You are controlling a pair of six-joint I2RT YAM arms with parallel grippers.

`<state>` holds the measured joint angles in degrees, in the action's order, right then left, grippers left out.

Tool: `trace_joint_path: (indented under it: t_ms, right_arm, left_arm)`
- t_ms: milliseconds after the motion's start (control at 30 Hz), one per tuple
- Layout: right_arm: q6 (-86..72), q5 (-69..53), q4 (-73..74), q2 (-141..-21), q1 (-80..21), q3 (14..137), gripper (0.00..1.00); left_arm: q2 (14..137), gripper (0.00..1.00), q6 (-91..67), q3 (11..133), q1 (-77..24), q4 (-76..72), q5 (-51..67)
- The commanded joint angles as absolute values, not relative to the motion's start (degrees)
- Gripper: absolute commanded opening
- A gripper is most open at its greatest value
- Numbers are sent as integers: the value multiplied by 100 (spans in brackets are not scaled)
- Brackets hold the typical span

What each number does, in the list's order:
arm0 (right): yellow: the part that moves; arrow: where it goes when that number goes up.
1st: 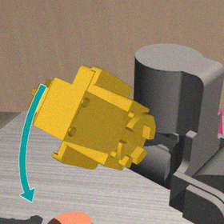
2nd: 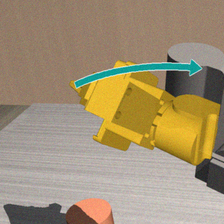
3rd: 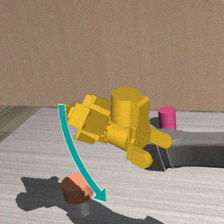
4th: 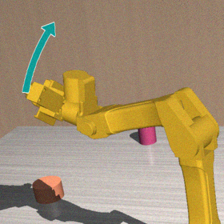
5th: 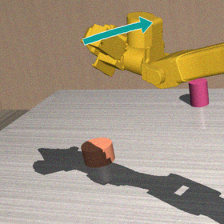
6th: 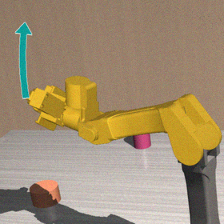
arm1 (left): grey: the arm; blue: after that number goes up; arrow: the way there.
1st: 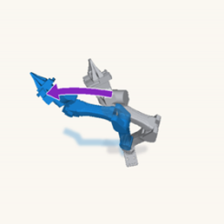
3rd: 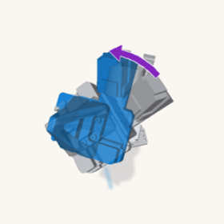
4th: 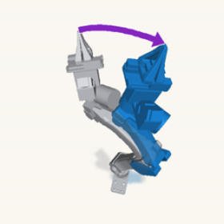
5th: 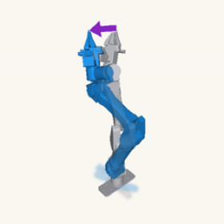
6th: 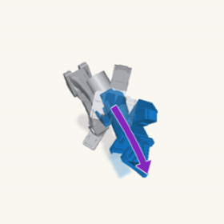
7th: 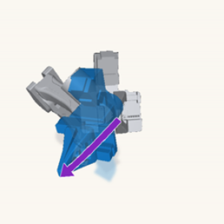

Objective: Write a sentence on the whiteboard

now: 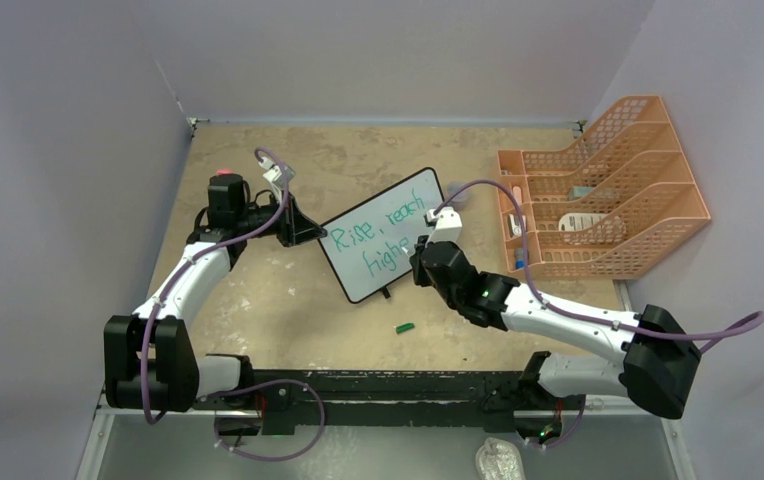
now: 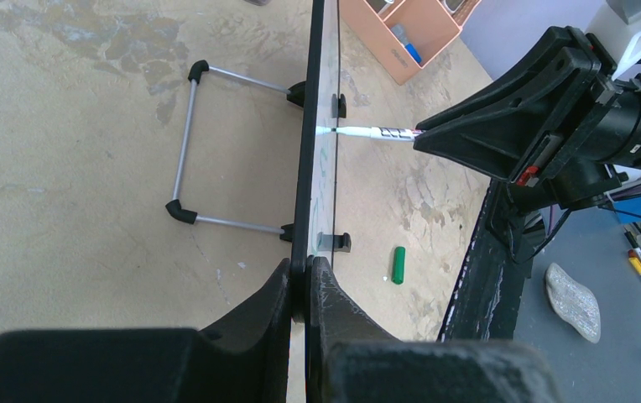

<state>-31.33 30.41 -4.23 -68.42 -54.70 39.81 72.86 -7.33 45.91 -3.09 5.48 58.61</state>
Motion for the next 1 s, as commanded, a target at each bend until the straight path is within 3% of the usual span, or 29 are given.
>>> trace_joint_path:
  t_ms: [0, 967]
  right_arm:
    - [-3329, 3149, -222, -6916, -5458, 3911, 0]
    - [-3281, 3557, -420, -6351, -5445, 3813, 0]
  left_arm:
    - [7356, 0, -510, 4731, -360, 656, 5735]
    - [7356, 0, -510, 4730, -360, 654, 5745]
